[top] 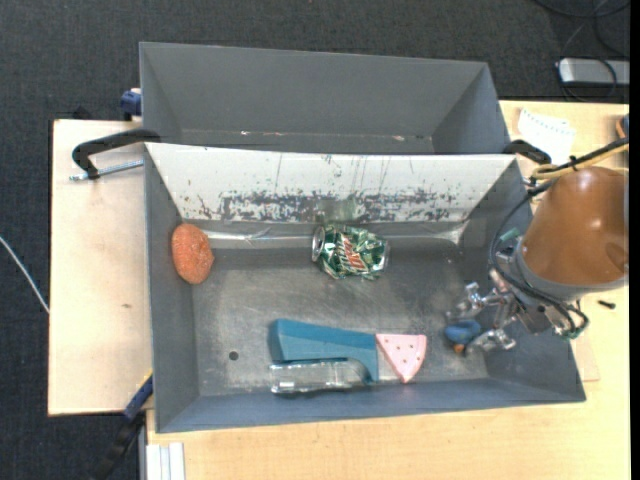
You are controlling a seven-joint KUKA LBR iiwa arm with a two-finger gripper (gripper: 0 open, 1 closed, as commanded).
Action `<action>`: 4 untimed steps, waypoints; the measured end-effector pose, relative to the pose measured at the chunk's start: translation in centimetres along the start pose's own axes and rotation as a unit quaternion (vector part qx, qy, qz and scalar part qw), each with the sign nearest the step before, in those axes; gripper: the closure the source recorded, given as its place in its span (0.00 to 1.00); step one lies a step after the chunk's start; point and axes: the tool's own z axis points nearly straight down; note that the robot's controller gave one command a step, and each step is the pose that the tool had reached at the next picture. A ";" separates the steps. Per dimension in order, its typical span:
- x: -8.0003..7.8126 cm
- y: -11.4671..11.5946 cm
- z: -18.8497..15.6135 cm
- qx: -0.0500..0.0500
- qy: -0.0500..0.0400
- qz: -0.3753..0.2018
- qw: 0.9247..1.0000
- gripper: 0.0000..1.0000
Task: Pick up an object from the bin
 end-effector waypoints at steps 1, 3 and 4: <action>0.0 0.0 0.0 0.000 0.000 0.000 1.000 1.00; -1.1 -0.4 -9.1 0.000 0.000 0.023 1.000 1.00; -2.5 -0.7 -14.4 -0.001 0.001 0.016 1.000 1.00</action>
Offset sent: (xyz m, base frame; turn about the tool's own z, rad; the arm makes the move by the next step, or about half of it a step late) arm 0.0101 0.0001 0.0899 0.0463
